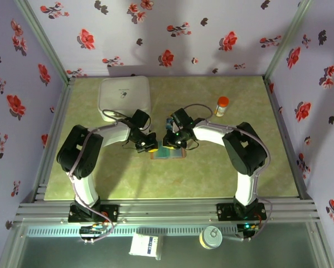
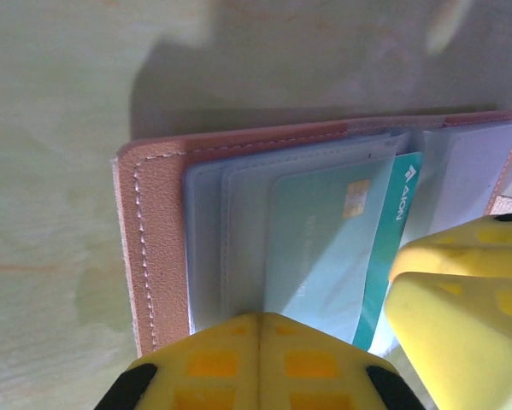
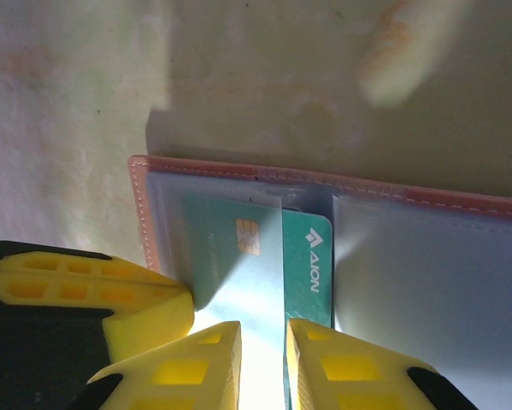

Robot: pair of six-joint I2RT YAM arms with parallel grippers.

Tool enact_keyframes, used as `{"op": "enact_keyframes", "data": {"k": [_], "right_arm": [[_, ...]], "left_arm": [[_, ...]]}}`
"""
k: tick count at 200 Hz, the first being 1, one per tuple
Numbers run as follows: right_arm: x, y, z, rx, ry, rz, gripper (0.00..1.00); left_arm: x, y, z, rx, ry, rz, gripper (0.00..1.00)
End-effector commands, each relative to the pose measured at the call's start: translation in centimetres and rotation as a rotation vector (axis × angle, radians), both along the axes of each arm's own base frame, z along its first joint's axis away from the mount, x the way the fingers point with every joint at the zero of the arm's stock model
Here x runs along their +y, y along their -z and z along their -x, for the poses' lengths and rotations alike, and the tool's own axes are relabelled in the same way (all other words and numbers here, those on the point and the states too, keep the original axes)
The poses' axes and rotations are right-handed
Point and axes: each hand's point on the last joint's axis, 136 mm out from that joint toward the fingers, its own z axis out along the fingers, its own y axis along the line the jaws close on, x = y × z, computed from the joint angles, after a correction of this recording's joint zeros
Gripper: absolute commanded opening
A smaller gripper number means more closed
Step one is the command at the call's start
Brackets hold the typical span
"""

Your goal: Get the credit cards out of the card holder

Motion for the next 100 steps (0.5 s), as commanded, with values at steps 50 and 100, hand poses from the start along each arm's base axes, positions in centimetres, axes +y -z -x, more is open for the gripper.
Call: {"op": "enact_keyframes", "data": {"k": [50, 100], "right_arm": [[-0.7, 0.9, 0.2, 0.009, 0.0, 0.086, 0.22], [-0.6, -0.4, 0.1, -0.018, 0.003, 0.061, 0.22]], "left_arm": [[0.9, 0.6, 0.4, 0.009, 0.018, -0.062, 0.0], [0.9, -0.1, 0.1, -0.006, 0.014, -0.06, 0.0]]}}
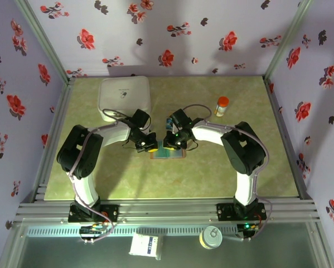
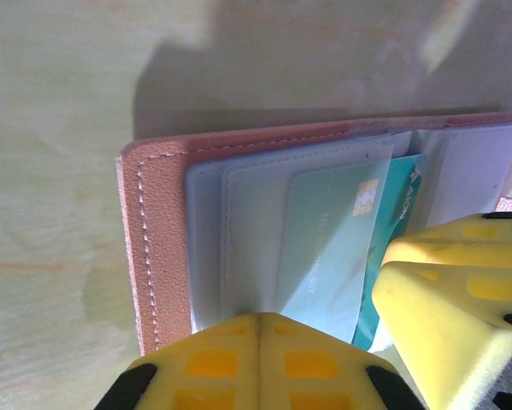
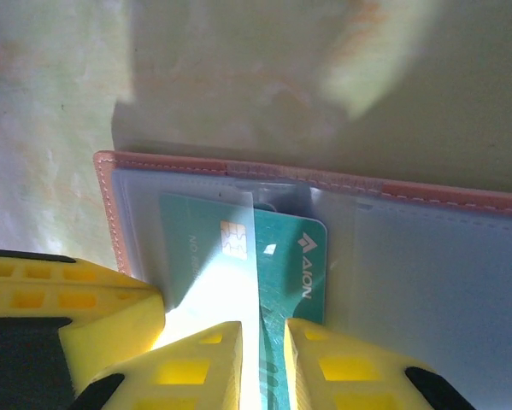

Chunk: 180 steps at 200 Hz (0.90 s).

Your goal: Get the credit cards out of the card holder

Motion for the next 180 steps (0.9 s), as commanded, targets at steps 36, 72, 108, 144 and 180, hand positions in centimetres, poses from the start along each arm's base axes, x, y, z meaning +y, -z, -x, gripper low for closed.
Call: {"op": "enact_keyframes", "data": {"k": [36, 72, 108, 144, 180], "right_arm": [[0.3, -2.0, -0.2, -0.037, 0.002, -0.021, 0.22], [0.0, -1.9, -0.1, -0.04, 0.007, -0.011, 0.22], [-0.4, -1.9, -0.3, -0.044, 0.018, -0.006, 0.22], [-0.9, -1.4, -0.2, -0.037, 0.025, 0.006, 0.22], [-1.7, -1.0, -0.2, -0.039, 0.042, 0.032, 0.23]], "left_arm": [[0.6, -0.7, 0.0, -0.014, 0.008, -0.035, 0.0], [-0.3, -1.6, -0.3, -0.027, 0.003, 0.007, 0.0], [-1.2, -1.4, -0.4, -0.014, 0.023, 0.017, 0.0], [-1.1, 0.0, -0.1, 0.009, 0.035, -0.011, 0.0], [-0.7, 1.3, 0.3, 0.032, 0.032, -0.036, 0.0]]}}
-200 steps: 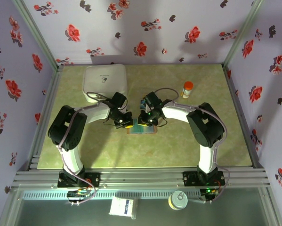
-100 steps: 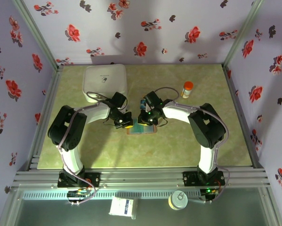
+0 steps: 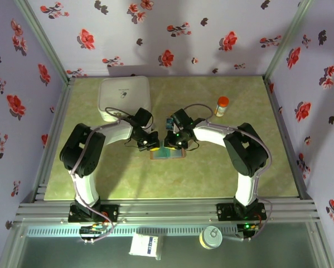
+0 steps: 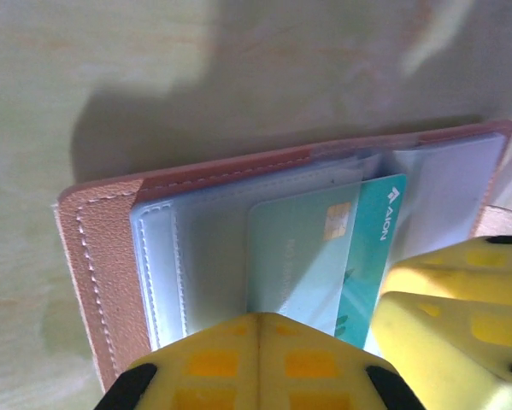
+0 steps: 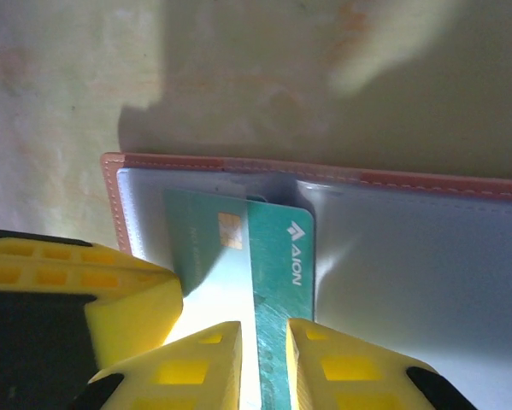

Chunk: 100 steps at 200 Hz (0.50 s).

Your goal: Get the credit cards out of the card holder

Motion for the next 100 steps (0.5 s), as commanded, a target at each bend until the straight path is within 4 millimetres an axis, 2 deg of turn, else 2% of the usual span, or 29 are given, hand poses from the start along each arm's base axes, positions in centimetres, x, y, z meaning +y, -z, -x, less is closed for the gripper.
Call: {"op": "enact_keyframes", "data": {"k": [1, 58, 100], "right_arm": [[-1.2, -0.5, -0.2, -0.019, 0.031, 0.027, 0.23], [-1.7, -0.2, -0.1, -0.016, 0.035, 0.039, 0.25], [-1.4, 0.4, -0.2, -0.004, 0.039, 0.017, 0.25]], "left_arm": [[0.4, 1.3, 0.7, 0.03, 0.015, -0.038, 0.0], [0.9, 1.6, 0.9, 0.027, 0.011, -0.058, 0.0], [0.2, -0.1, 0.4, -0.005, -0.009, -0.002, 0.0]]}}
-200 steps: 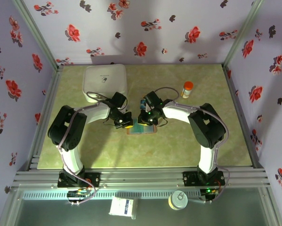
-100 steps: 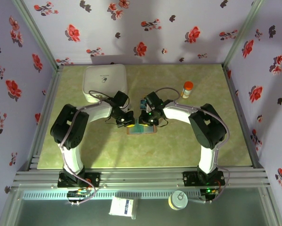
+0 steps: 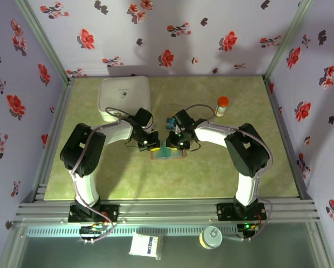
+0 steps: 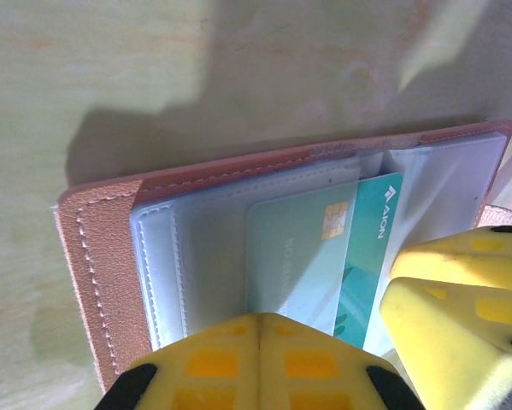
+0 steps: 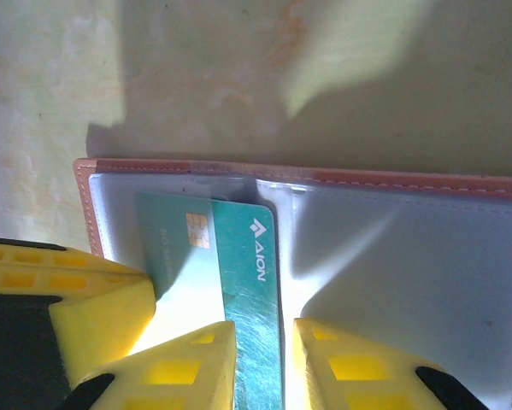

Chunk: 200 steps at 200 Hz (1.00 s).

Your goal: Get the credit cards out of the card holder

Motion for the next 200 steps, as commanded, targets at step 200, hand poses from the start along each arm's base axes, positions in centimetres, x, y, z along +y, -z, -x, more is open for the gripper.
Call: {"op": "enact_keyframes", "data": {"k": [200], "right_arm": [[0.6, 0.2, -0.1, 0.023, 0.03, -0.099, 0.23]], "left_arm": [[1.4, -0.7, 0.7, -0.018, 0.008, -0.081, 0.0]]}}
